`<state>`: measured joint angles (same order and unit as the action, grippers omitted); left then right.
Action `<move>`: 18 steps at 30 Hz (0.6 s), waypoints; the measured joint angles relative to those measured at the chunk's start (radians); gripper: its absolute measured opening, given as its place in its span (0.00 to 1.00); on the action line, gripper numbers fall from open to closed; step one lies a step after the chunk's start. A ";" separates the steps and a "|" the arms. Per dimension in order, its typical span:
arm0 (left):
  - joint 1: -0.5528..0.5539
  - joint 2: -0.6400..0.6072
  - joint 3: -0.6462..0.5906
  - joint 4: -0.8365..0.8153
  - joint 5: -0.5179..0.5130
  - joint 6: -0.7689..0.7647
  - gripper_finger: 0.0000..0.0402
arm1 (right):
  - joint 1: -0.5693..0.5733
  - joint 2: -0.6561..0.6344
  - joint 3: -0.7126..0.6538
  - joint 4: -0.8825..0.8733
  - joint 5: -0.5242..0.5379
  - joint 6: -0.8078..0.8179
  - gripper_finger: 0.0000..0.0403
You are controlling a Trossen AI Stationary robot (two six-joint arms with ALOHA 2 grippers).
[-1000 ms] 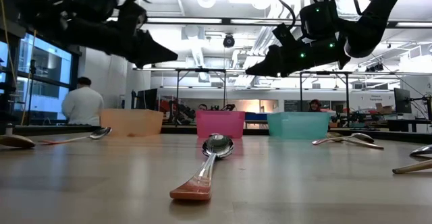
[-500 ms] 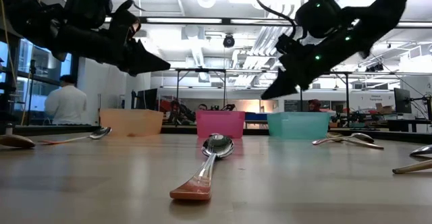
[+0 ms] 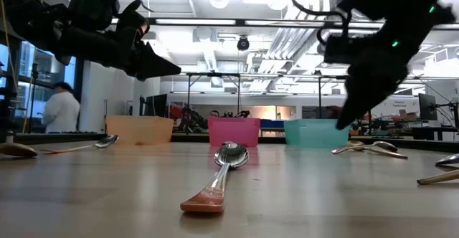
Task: Sort silverware by color (type)
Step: Put the golden spoon into the green bin
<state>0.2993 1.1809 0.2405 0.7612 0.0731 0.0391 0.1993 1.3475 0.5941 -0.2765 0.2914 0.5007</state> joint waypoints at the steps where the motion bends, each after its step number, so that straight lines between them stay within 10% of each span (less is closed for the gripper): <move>1: 0.000 0.000 0.000 0.000 0.000 -0.002 0.00 | 0.023 0.001 0.028 -0.067 0.013 0.016 0.00; 11: 0.000 0.001 0.000 -0.001 -0.005 -0.011 0.00 | 0.208 0.001 0.202 -0.365 -0.159 0.072 0.03; 18: 0.000 0.001 0.000 -0.004 -0.005 -0.011 0.00 | 0.318 0.020 0.218 -0.392 -0.235 0.195 0.27</move>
<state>0.2993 1.1816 0.2405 0.7574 0.0681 0.0284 0.5169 1.3673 0.8124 -0.6685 0.0564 0.6960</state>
